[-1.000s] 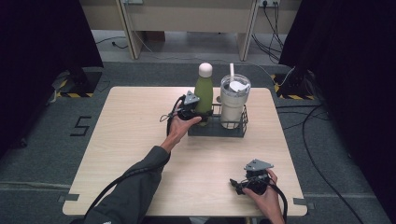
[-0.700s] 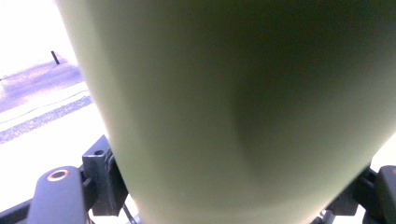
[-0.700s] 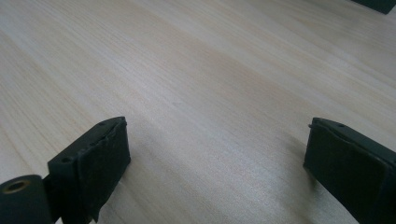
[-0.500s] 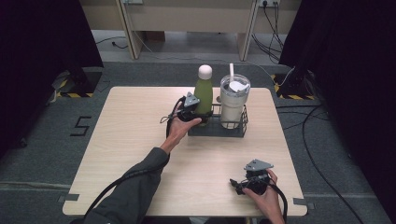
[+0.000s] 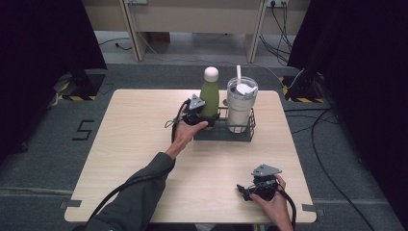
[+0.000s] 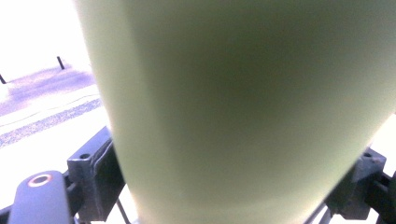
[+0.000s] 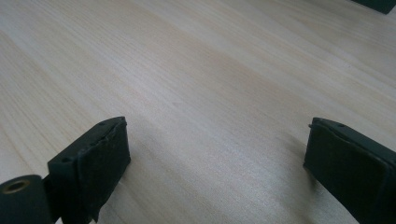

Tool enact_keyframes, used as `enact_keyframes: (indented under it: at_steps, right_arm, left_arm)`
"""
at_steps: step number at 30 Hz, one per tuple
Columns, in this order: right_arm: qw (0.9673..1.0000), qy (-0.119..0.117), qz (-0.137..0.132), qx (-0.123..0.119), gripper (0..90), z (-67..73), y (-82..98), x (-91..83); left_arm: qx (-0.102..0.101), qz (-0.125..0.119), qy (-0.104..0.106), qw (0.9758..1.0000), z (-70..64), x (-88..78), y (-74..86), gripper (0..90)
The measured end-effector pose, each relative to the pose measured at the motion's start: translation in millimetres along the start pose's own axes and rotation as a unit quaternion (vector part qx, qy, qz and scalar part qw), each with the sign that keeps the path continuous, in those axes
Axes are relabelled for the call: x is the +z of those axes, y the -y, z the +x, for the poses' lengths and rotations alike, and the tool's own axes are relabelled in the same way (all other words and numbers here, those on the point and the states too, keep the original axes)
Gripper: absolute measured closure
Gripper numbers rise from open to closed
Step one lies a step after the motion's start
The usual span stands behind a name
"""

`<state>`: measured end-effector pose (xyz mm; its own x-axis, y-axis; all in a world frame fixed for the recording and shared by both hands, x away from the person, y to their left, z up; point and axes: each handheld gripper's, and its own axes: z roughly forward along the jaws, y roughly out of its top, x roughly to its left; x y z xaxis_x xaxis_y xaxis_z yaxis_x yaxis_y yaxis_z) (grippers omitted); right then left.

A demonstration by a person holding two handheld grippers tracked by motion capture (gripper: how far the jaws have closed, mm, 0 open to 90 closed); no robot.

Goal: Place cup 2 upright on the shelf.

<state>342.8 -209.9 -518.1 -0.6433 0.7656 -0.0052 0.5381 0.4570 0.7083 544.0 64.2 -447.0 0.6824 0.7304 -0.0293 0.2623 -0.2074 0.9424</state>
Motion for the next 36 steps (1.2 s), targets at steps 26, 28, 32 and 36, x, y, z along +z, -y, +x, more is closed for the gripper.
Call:
enact_keyframes:
  at_steps: [26, 28, 32, 36]
  right_arm:
    - [1.0, 0.0, -0.001, -0.001, 7.1, 0.0, 0.0, 0.1]
    - [1.0, 0.0, -0.001, -0.001, 7.1, -0.1, 0.0, 0.1]
    - [1.0, 0.0, -0.001, -0.001, 7.1, -0.2, 0.0, 0.1]
    - [1.0, 0.0, -0.001, -0.001, 7.1, -0.1, 0.0, 0.1]
  left_arm:
    - [-0.003, 0.004, 0.008, 1.0, 4.9, -23.4, -2.9, 14.6]
    - [-0.005, 0.004, 0.01, 0.9999, 6.5, -26.4, -1.3, 14.5]
    - [-0.003, 0.004, 0.013, 0.9999, 7.9, -32.0, -0.8, 14.5]
    - [-0.007, 0.001, 0.017, 0.9998, 8.6, -37.7, -0.8, 14.6]
